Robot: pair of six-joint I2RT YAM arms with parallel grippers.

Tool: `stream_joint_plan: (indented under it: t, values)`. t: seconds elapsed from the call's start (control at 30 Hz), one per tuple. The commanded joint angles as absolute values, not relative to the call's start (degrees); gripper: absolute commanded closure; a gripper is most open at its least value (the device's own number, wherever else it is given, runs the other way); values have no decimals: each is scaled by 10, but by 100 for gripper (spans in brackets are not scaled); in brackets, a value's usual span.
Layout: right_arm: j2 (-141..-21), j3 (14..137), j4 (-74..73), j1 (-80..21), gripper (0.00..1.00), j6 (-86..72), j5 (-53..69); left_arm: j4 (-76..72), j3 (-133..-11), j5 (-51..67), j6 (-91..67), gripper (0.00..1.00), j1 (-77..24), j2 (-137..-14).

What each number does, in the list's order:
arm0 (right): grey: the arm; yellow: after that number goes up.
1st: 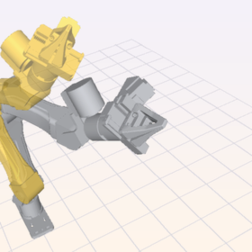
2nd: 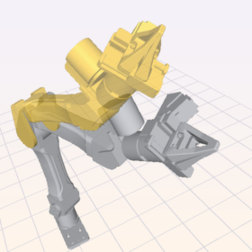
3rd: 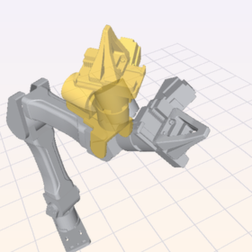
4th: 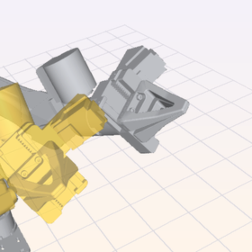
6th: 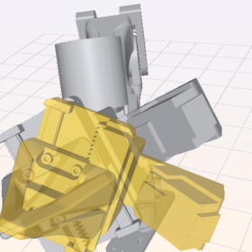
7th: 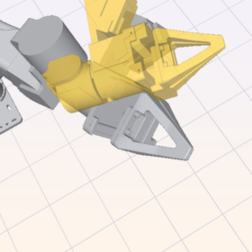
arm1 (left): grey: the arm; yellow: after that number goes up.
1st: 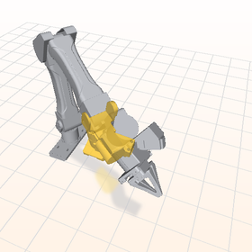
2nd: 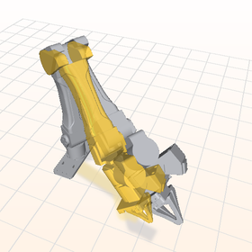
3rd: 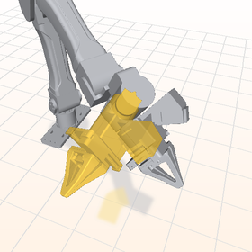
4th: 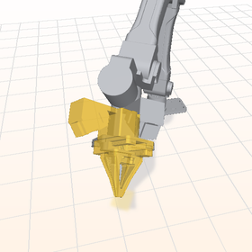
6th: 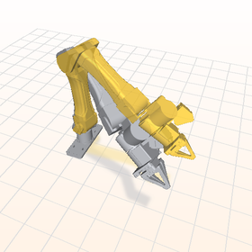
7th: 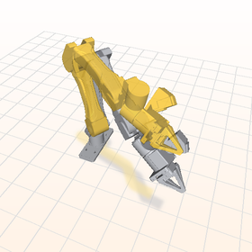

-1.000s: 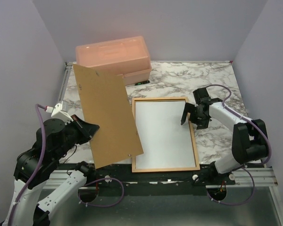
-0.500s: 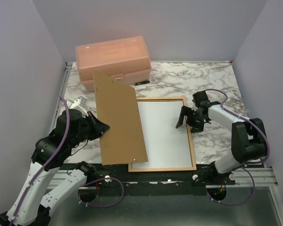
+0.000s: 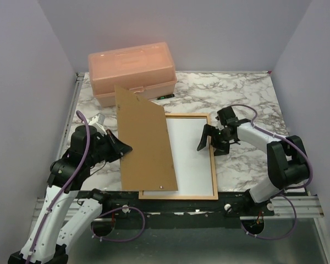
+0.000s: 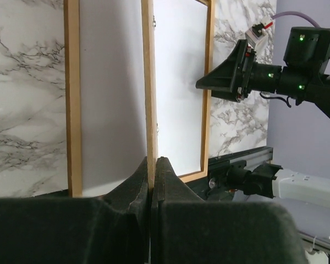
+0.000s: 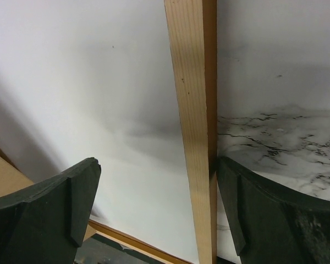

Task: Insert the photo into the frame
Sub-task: Move the photo frame to the center of the board, then place the photo frame item in the photo frame.

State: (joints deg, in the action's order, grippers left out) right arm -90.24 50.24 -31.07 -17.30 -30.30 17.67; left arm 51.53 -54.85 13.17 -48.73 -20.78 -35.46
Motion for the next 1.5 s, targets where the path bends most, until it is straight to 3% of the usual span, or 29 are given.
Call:
stream_joint_plan:
  t: [0.0, 0.2, 0.87, 1.47]
  values:
    - [-925, 517, -291, -190, 6, -314, 192, 447, -556, 201, -467, 100, -186, -347]
    - [-924, 541, -301, -196, 5, -310, 182, 423, -537, 237, -465, 100, -182, -352]
    - [-762, 503, -308, -194, 2, -330, 187, 257, -430, 336, -523, 100, -177, -369]
    - [-770, 447, -285, -195, 2, -359, 191, 141, -348, 357, -561, 100, -177, -420]
